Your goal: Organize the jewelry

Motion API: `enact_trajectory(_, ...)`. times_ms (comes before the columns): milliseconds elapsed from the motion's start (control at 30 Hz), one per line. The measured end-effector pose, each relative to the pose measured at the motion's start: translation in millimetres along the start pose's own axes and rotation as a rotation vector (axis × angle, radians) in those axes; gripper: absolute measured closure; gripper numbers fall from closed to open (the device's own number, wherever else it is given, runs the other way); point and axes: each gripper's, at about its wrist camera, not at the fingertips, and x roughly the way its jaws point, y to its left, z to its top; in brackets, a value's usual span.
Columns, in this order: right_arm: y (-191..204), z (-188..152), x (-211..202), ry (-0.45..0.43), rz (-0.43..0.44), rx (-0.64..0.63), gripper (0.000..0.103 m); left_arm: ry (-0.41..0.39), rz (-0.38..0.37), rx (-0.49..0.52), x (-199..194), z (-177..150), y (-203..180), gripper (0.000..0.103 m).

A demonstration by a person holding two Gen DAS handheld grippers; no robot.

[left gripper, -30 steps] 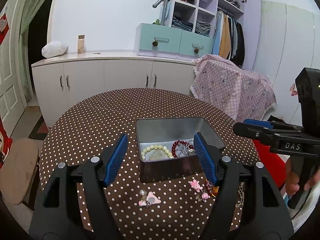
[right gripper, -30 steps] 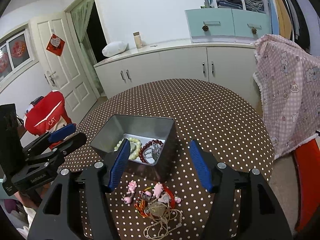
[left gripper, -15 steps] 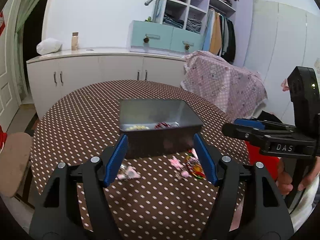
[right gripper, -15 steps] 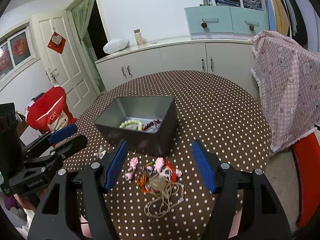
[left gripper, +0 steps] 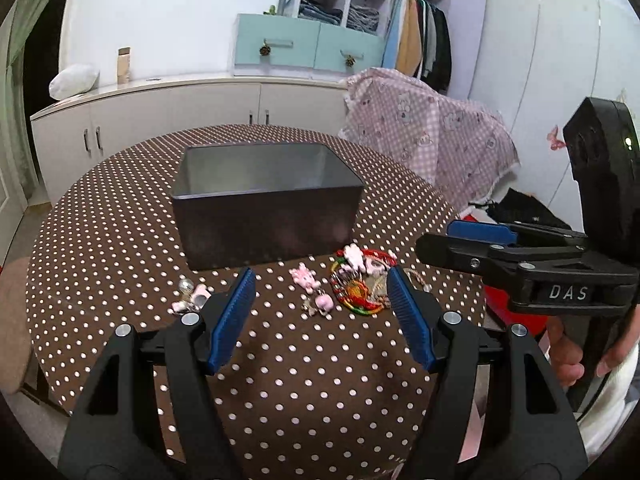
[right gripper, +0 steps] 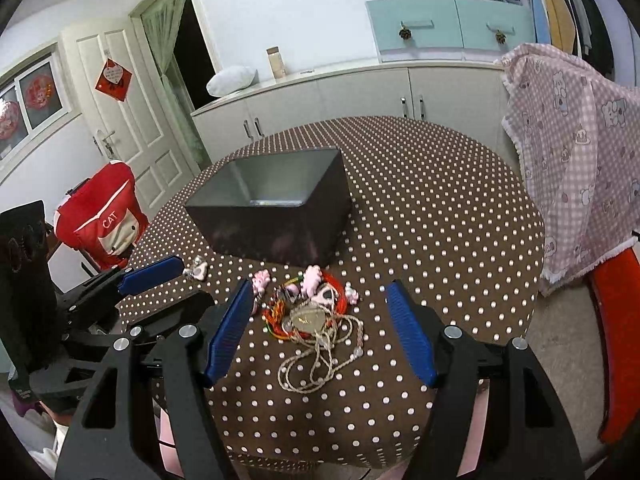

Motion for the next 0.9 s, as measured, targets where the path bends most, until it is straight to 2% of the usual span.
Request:
enact_trajectory(233, -4, -9, 7, 0.024, 0.004, 0.017, 0.037, 0.067, 0.005, -0.017, 13, -8, 0, 0.064)
enact_trajectory(467, -5, -13, 11, 0.039, 0.012, 0.013, 0.037, 0.094, 0.049, -0.071, 21, -11, 11, 0.067)
enact_trajectory(600, -3, -13, 16, 0.05, 0.021, 0.008, 0.037, 0.092, 0.098, -0.036, 24, -10, 9, 0.067)
enact_trajectory(833, -5, -16, 22, 0.062, 0.026, 0.013, 0.037, 0.128, 0.125, 0.01, 34, -11, 2, 0.067)
enact_trajectory(900, -5, -16, 22, 0.064, 0.027, 0.012, 0.037, 0.131, 0.138, 0.027, 36, -11, -1, 0.071)
